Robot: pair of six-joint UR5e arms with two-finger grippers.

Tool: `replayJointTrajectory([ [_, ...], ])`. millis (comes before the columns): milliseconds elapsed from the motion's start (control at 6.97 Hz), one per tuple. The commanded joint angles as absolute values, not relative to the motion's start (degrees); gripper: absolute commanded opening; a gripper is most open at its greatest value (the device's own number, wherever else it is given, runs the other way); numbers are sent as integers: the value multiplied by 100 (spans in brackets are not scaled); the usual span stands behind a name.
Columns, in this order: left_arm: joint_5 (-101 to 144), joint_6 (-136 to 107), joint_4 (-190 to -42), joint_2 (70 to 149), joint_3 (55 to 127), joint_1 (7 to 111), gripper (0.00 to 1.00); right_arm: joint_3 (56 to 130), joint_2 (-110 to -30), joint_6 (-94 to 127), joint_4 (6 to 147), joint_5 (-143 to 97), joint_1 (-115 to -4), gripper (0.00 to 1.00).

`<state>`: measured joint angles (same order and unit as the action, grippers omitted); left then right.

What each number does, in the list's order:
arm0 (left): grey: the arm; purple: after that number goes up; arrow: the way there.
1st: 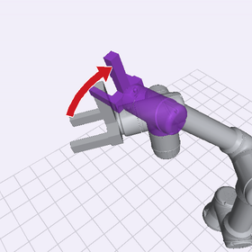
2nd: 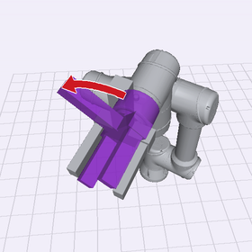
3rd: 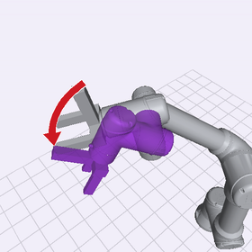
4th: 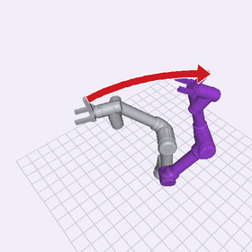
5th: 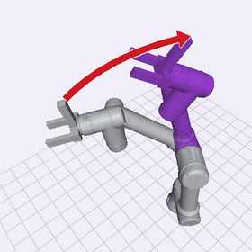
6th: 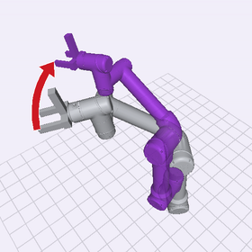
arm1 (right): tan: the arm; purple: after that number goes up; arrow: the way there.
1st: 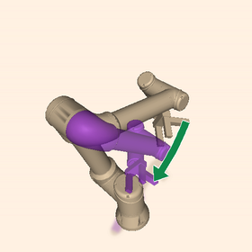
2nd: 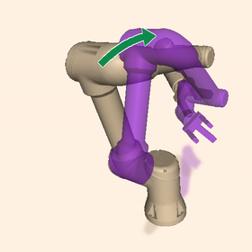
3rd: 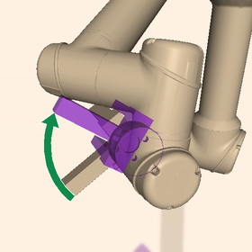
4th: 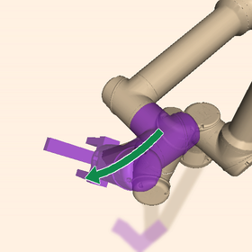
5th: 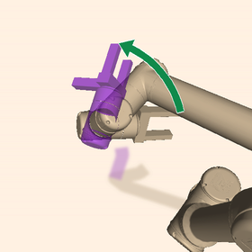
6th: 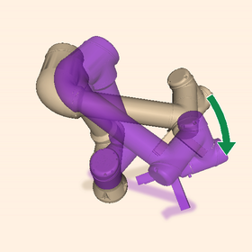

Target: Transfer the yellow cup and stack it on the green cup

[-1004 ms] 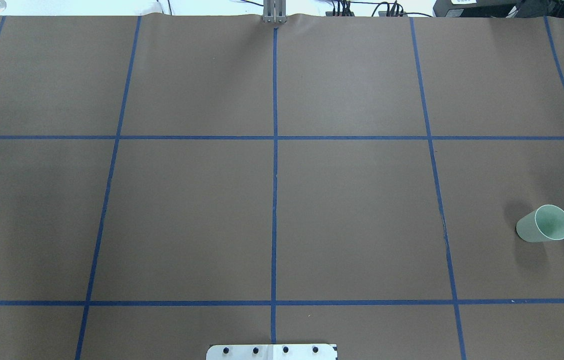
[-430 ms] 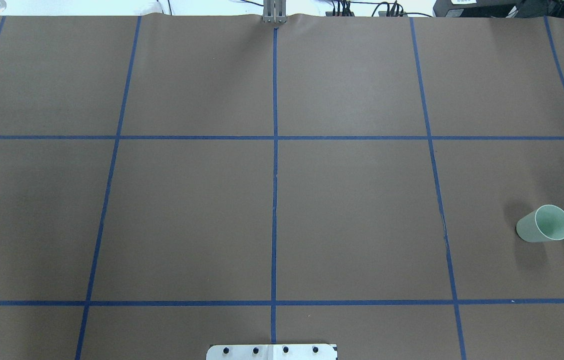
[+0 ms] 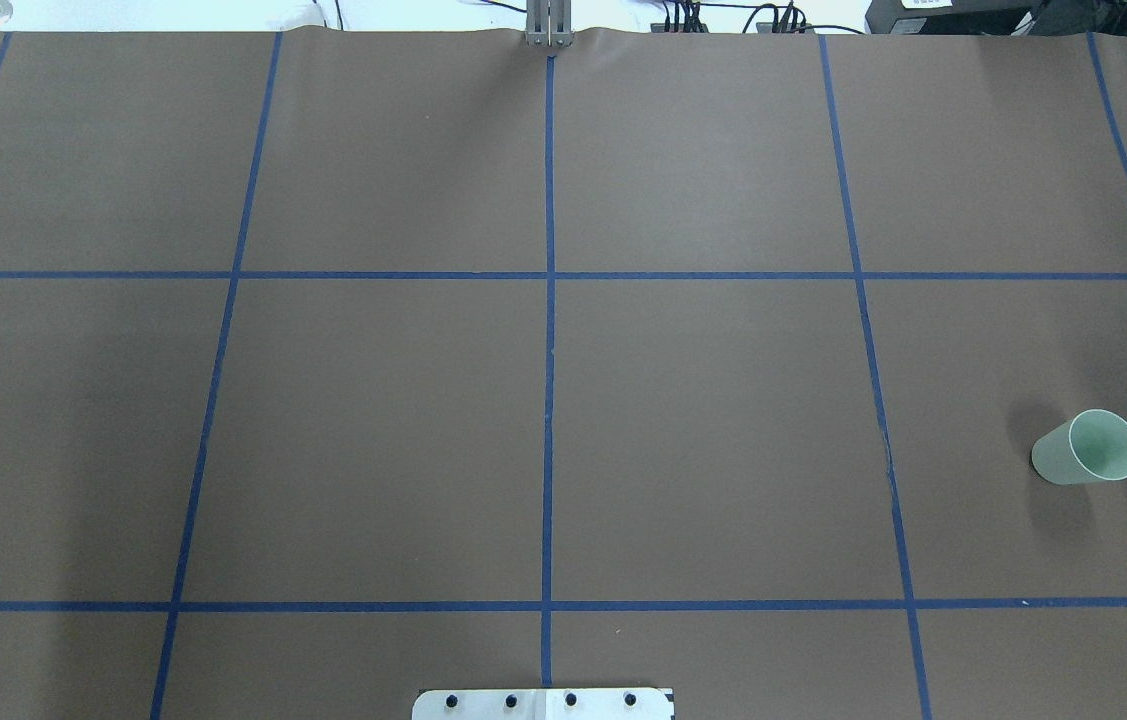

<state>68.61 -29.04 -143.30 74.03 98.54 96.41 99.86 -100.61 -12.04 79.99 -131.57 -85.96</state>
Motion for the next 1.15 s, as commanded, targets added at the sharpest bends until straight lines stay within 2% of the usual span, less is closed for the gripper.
replayJointTrajectory([
  [0,8176,-2402,-14431,7576,10560,9738,10,10037,-10028,-1204,7963,-13149,-8596,100],
  [287,9076,-2425,-14511,7698,11186,9738,10,10002,-9985,-1204,7787,-13140,-8596,100],
  [574,10128,-2382,-14511,7979,11390,9695,10,9985,-9958,-1187,7778,-13131,-8596,100],
  [1004,10679,-2382,-14528,9023,11417,8496,18,9993,-9949,-1090,7770,-13140,-8596,100],
])
